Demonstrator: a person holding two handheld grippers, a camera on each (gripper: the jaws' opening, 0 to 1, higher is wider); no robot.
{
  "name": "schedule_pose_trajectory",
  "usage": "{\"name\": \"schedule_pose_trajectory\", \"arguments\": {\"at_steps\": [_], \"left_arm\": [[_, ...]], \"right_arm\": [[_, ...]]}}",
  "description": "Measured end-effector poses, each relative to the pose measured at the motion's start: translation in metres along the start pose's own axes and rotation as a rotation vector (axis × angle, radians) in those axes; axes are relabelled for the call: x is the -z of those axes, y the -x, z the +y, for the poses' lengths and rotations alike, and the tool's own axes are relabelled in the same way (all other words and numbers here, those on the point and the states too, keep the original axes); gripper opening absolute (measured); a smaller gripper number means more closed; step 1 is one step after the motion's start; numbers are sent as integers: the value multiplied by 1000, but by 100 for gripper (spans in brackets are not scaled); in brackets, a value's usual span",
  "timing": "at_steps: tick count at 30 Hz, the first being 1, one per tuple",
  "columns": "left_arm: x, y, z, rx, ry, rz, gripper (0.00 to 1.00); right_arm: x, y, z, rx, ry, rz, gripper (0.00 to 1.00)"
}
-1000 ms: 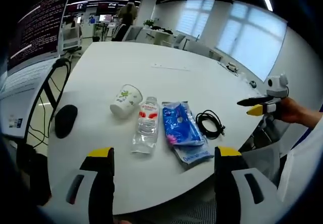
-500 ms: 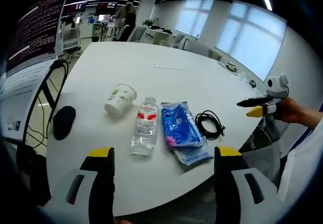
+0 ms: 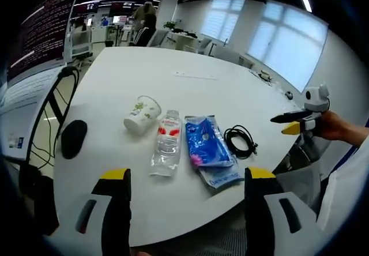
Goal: Arrange the tabletop items into an orderly group along one side of the table until the central work area is clear of visible clutter.
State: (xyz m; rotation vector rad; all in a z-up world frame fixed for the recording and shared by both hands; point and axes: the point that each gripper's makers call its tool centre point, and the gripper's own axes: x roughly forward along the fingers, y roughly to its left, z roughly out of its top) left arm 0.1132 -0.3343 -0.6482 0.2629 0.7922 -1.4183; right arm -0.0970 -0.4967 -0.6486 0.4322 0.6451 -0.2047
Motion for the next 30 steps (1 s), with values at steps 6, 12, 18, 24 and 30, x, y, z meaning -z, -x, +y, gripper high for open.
{"name": "schedule_pose_trajectory", "arguments": {"at_steps": [6,12,18,24,30], "left_arm": [[-2,2,3,-4,7,-9,82],[2,4,3,-3,7,-3,82],[5,5,3,-2,6,1,82],[6,6,3,-2,9,0,82],[8,6,2,-1,5,6,81]], "right_arm": [[-1,-3,2,-2,-1,3,64],[-4,-5,6,-10,7,4,63],[-5,-6,8,-13,6,3,63],[-4,-4,8,-12,6,1,63],[-3,-4,10,-12,2,-2,62]]}}
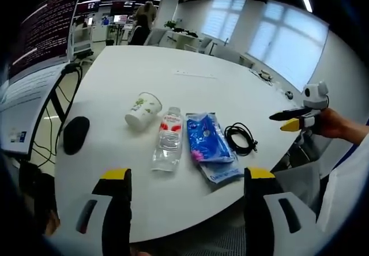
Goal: Arrange the tabletop items into an orderly group along one side of the table until the central work area is clear of visible clutter.
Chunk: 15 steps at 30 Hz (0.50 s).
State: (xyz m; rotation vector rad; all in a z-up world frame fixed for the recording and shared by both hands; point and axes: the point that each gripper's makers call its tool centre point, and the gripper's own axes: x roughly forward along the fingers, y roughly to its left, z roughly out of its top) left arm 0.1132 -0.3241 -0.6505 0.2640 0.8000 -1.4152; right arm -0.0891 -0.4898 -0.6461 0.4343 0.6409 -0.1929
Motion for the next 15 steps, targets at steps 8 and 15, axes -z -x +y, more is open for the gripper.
{"name": "schedule_pose_trajectory", "arguments": {"at_steps": [8,15], "left_arm": [[-3,-2,0,-2,-2,-2,81],[-5,-6,1,-4,-3,-2,79]], "right_arm": [[6,3,-1,11,-12,-1,61],[10,7,-6,21,-29,-8,61]]}}
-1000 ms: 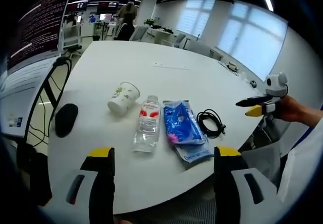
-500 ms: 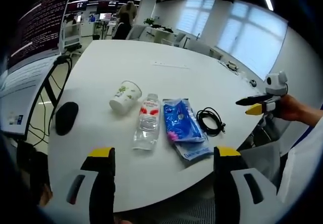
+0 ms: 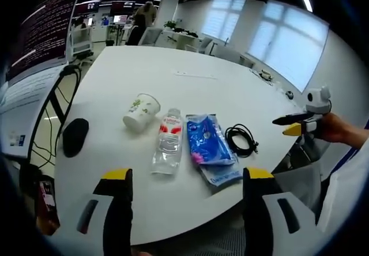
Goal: Arrange the tabletop items into an orderly group along one side of the table until the central work area is clear of visible clutter.
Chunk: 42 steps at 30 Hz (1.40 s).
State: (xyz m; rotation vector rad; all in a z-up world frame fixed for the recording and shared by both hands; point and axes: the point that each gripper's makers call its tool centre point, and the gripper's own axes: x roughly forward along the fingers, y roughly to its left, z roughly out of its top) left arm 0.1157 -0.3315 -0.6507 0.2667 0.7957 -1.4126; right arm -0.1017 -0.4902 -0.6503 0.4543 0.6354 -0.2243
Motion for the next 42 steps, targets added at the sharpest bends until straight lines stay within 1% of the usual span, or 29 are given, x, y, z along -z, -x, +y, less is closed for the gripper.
{"name": "schedule_pose_trajectory", "arguments": {"at_steps": [6,12,16,22,27,32,37,40,42], "left_arm": [[-2,-4,-2,2,-4,5,78],[-8,-8,-6,8,-7,2,77],[-11,-11,-5,6,4,-4,75],[-11,-13,-4,1,1,0,74],[-12,-15,2,-17,7,2,71],[-10,-21,9,-37,14,24,69],[-13,-28,14,-50,9,41,67],[-16,-32,16,-55,24,43,64],[-19,-37,17,-54,33,44,63]], "right_arm": [[2,4,-4,11,-9,-5,60],[3,7,-7,18,-16,-9,59],[3,9,-8,23,-20,-14,58],[5,10,-8,25,-31,-22,57],[4,12,-5,19,-28,-28,57],[8,16,-7,26,-37,-33,56],[14,19,-7,31,-56,-39,56],[18,20,-7,32,-65,-37,55],[19,21,-6,32,-66,-35,55]]}}
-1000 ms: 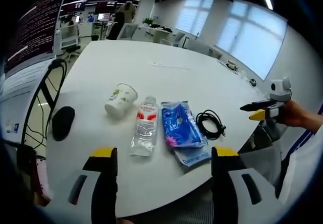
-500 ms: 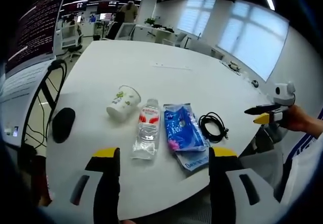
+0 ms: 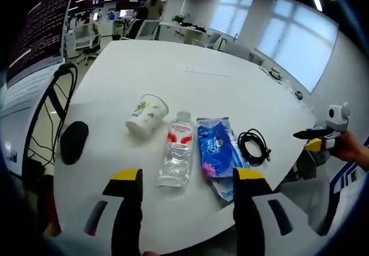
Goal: Arrange the tabletop items into an orderly group along one side of the table until the central work area is clear of visible clutter.
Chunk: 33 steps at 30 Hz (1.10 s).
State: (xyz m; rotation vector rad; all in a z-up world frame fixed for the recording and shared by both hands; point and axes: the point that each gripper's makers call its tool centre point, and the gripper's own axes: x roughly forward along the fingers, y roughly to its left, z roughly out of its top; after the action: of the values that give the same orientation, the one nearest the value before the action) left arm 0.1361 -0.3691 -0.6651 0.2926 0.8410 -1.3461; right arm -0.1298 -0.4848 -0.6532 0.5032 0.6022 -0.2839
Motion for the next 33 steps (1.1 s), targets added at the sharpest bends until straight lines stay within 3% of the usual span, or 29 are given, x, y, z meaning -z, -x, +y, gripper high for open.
{"name": "schedule_pose_trajectory", "arguments": {"at_steps": [10,33], "left_arm": [[-7,-23,-3,6,-15,39,60],[-10,-83,-3,-6,-32,210,57]], "right_arm": [[5,4,-1,6,-14,3,55],[16,5,-2,16,-42,21,53]]}}
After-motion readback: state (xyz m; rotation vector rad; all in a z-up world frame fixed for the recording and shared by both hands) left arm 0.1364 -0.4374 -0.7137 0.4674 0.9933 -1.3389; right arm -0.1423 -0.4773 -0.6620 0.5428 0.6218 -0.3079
